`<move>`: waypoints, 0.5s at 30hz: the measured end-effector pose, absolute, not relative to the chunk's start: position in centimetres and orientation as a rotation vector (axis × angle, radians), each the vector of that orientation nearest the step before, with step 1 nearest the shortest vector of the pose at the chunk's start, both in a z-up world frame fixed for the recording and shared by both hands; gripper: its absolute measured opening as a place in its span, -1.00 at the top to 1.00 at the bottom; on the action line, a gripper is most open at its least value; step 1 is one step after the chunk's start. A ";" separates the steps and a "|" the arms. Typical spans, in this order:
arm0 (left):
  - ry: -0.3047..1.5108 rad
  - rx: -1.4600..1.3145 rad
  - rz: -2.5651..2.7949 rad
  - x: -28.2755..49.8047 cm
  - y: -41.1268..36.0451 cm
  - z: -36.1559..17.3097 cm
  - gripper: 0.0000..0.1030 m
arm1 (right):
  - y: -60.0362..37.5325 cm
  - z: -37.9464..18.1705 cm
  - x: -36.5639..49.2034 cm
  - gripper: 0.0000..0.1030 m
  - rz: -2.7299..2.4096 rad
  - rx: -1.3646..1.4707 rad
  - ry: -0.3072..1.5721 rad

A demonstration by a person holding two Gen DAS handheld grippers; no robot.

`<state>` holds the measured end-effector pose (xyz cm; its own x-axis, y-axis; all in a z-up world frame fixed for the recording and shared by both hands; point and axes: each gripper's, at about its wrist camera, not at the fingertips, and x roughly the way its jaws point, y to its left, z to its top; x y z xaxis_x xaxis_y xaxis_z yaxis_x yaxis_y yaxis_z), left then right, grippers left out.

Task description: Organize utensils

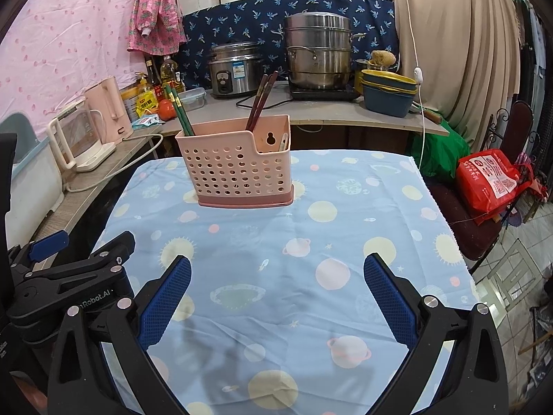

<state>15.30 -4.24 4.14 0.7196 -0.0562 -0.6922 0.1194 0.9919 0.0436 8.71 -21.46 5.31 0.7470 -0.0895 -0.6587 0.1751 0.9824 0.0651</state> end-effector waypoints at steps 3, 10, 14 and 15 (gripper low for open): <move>0.763 0.087 -0.096 15.3 -4.1 4.1 -0.86 | -21.5 5.3 8.7 -0.88 -0.145 0.125 0.713; 0.763 0.089 -0.097 15.3 -4.1 4.1 -0.86 | -21.5 5.3 8.7 -0.88 -0.145 0.125 0.715; 0.763 0.087 -0.097 15.3 -4.2 4.1 -0.86 | -21.5 5.3 8.7 -0.88 -0.145 0.125 0.714; 0.762 0.088 -0.096 15.3 -4.1 4.1 -0.86 | -21.5 5.3 8.7 -0.88 -0.145 0.125 0.714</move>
<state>15.27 -4.15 4.10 0.7193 -0.0548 -0.6925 0.1184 0.9920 0.0445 8.72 -21.47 5.30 0.7463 -0.0895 -0.6595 0.1748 0.9825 0.0645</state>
